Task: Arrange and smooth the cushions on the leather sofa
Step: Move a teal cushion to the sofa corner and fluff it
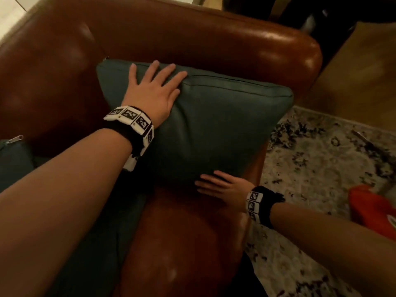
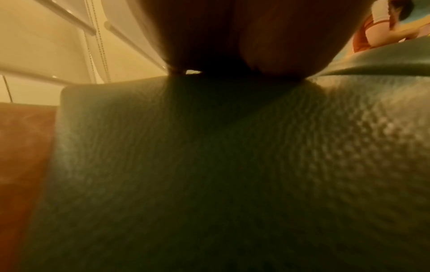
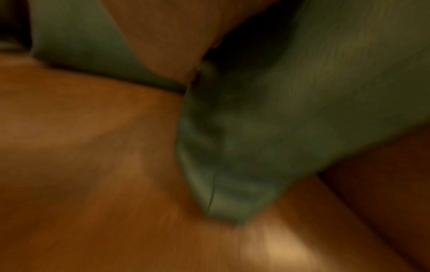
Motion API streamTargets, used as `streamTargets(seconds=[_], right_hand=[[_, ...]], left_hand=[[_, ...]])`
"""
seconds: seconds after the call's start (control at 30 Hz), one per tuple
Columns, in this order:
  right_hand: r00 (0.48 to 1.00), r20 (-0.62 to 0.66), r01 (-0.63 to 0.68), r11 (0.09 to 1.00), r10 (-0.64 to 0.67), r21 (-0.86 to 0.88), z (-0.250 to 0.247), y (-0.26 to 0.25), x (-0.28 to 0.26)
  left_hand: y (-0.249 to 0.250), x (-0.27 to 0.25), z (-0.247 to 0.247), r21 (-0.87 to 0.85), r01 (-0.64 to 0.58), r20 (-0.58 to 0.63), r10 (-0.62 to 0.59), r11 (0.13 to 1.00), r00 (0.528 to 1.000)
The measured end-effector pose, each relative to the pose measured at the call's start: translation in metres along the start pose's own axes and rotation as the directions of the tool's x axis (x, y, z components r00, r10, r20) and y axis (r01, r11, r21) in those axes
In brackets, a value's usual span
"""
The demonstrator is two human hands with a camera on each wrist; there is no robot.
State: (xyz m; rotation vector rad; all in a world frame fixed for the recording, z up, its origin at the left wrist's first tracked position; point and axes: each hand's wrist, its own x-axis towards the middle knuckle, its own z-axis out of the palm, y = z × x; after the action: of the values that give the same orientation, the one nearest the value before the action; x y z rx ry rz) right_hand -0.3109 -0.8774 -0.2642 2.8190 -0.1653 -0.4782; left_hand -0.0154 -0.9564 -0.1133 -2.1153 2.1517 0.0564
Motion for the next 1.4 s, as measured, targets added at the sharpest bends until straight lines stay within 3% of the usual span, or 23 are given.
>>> streamTargets(seconds=[0.07,0.13,0.17,0.23,0.3,0.33,0.37,0.47,0.6,0.67,0.73,0.77,0.8,0.83,0.87,0.9,0.93,0.97,1.0,1.07,1.2,1.3,1.4], right_hand=[[0.999,0.017,0.044,0.999,-0.045,0.027,0.006,-0.004,-0.018],[0.976,-0.206,0.102,0.988,-0.076,0.118,-0.013,0.001,-0.022],[0.941,-0.337,0.094,0.979,-0.028,0.182,-0.033,0.012,-0.019],[0.811,-0.522,-0.103,0.942,0.266,0.319,-0.073,0.051,-0.011],[0.67,-0.517,-0.381,0.845,0.532,0.376,-0.089,0.095,-0.007],[0.66,-0.493,-0.446,0.824,0.567,0.35,-0.087,0.107,-0.007],[0.69,-0.491,-0.444,0.847,0.531,0.292,-0.078,0.106,-0.006],[0.834,-0.477,-0.249,0.961,0.277,0.123,-0.022,0.054,-0.005],[0.976,-0.202,-0.057,0.99,0.083,0.132,0.051,-0.016,-0.032],[0.998,-0.062,-0.002,0.987,0.012,0.162,0.079,-0.032,-0.05],[1.0,-0.02,0.014,0.944,-0.008,0.329,0.094,-0.038,-0.068],[0.999,-0.049,0.015,0.87,0.011,0.492,0.094,-0.039,-0.075],[0.99,-0.074,-0.037,0.741,0.116,0.67,0.085,-0.036,-0.081],[0.938,-0.076,-0.138,0.566,0.338,0.813,0.072,-0.029,-0.085],[0.786,-0.015,-0.244,0.333,0.618,0.911,0.057,-0.016,-0.083],[0.557,0.099,-0.258,0.059,0.824,0.964,0.042,0.002,-0.079],[0.342,0.213,-0.147,-0.171,0.915,0.974,0.024,0.023,-0.074],[0.217,0.302,0.028,-0.315,0.928,0.949,0.006,0.047,-0.069],[0.173,0.366,0.197,-0.396,0.914,0.897,-0.009,0.069,-0.063],[0.202,0.411,0.343,-0.457,0.889,0.821,-0.035,0.102,-0.052],[0.271,0.358,0.284,-0.429,0.894,0.858,-0.062,0.116,-0.026],[0.28,0.309,0.234,-0.377,0.909,0.896,-0.049,0.083,0.009],[0.313,0.474,0.182,-0.542,0.823,0.82,-0.016,0.017,0.027]], left_hand=[[0.013,-0.003,-0.007,-0.007,0.013,-0.063,-0.013,1.0,0.998],[0.031,-0.014,-0.01,-0.082,-0.067,-0.116,0.057,0.994,0.992],[0.039,-0.018,-0.008,-0.112,-0.121,-0.11,0.109,0.986,0.988],[0.046,-0.019,-0.002,-0.106,-0.156,-0.07,0.149,0.982,0.986],[0.044,-0.015,0.002,-0.075,-0.127,-0.066,0.122,0.989,0.99],[0.043,-0.012,0.003,-0.075,-0.118,-0.065,0.113,0.99,0.991],[0.044,-0.01,0.003,-0.078,-0.116,-0.06,0.111,0.99,0.992],[0.045,-0.005,0.001,-0.074,-0.112,-0.051,0.108,0.991,0.993],[0.043,-0.009,0.002,-0.05,-0.12,-0.04,0.118,0.992,0.992],[0.046,-0.012,0.0,-0.043,-0.109,-0.031,0.108,0.993,0.994],[0.058,-0.017,-0.007,-0.054,-0.078,-0.052,0.075,0.995,0.996],[0.069,-0.019,-0.012,-0.079,-0.069,-0.084,0.062,0.994,0.994],[0.084,-0.023,-0.018,-0.12,-0.079,-0.134,0.063,0.99,0.989],[0.103,-0.024,-0.023,-0.174,-0.104,-0.195,0.069,0.979,0.978],[0.126,-0.025,-0.028,-0.235,-0.13,-0.242,0.071,0.963,0.968],[0.15,-0.023,-0.032,-0.291,-0.145,-0.25,0.071,0.946,0.966],[0.175,-0.019,-0.035,-0.328,-0.141,-0.217,0.071,0.934,0.973],[0.197,-0.012,-0.036,-0.335,-0.112,-0.154,0.063,0.935,0.986],[0.214,-0.003,-0.036,-0.311,-0.066,-0.082,0.043,0.948,0.996],[0.228,0.02,-0.04,-0.224,0.007,0.019,-0.003,0.975,1.0],[0.22,0.042,-0.056,-0.078,-0.059,-0.017,0.058,0.995,0.998],[0.209,0.037,-0.059,-0.1,-0.105,-0.085,0.097,0.989,0.992],[0.199,0.039,-0.061,-0.172,-0.065,-0.091,0.05,0.983,0.995]])
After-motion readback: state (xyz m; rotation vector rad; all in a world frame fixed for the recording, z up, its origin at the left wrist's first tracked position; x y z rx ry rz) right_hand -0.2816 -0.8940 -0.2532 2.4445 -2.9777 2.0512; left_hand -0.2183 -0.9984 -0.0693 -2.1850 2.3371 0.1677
